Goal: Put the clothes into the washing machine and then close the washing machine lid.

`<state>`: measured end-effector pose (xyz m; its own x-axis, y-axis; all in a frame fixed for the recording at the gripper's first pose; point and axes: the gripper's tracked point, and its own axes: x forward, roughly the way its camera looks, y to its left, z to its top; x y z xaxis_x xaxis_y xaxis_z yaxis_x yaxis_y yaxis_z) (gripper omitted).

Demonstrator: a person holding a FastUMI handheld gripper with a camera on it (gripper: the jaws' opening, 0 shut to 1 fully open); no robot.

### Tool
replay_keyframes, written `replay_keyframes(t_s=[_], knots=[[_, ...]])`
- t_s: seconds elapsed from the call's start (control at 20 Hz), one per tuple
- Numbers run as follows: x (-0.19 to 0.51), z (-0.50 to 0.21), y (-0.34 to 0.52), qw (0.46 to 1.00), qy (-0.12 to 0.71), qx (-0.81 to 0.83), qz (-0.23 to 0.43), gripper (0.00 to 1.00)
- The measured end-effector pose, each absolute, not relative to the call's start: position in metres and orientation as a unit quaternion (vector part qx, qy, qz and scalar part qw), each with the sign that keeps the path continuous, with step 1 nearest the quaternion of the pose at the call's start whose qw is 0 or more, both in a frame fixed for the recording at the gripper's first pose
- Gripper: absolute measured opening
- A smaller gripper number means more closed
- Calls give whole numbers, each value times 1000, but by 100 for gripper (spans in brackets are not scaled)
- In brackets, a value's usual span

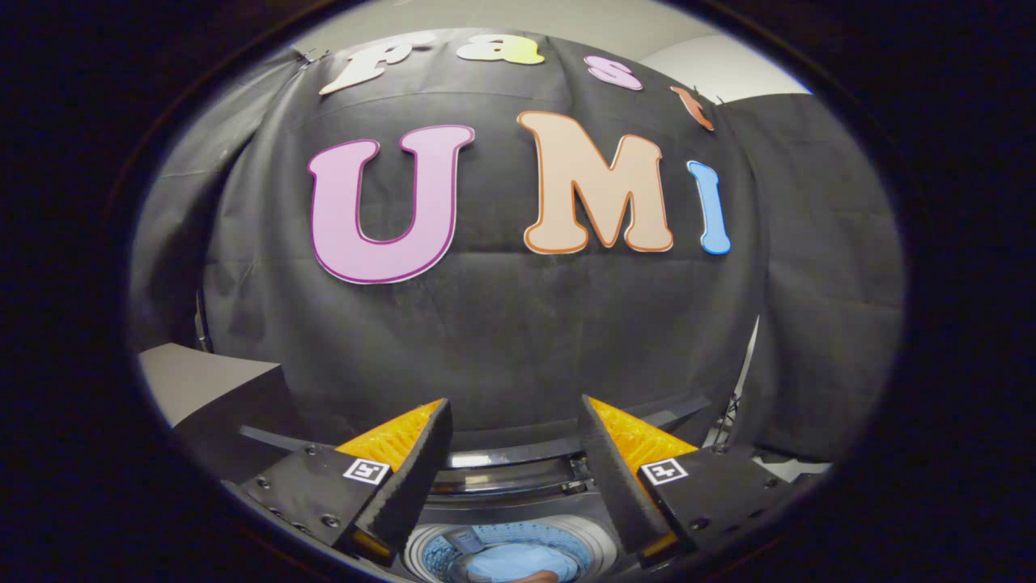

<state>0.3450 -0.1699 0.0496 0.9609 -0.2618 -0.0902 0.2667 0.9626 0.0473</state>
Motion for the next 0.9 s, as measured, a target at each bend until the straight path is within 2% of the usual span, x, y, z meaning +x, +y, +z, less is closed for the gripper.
replay_keyframes(t_s=[0.6,0.9], knots=[[285,6,-164,985,66,39,-154,96],[224,-15,-147,988,66,56,-130,95]])
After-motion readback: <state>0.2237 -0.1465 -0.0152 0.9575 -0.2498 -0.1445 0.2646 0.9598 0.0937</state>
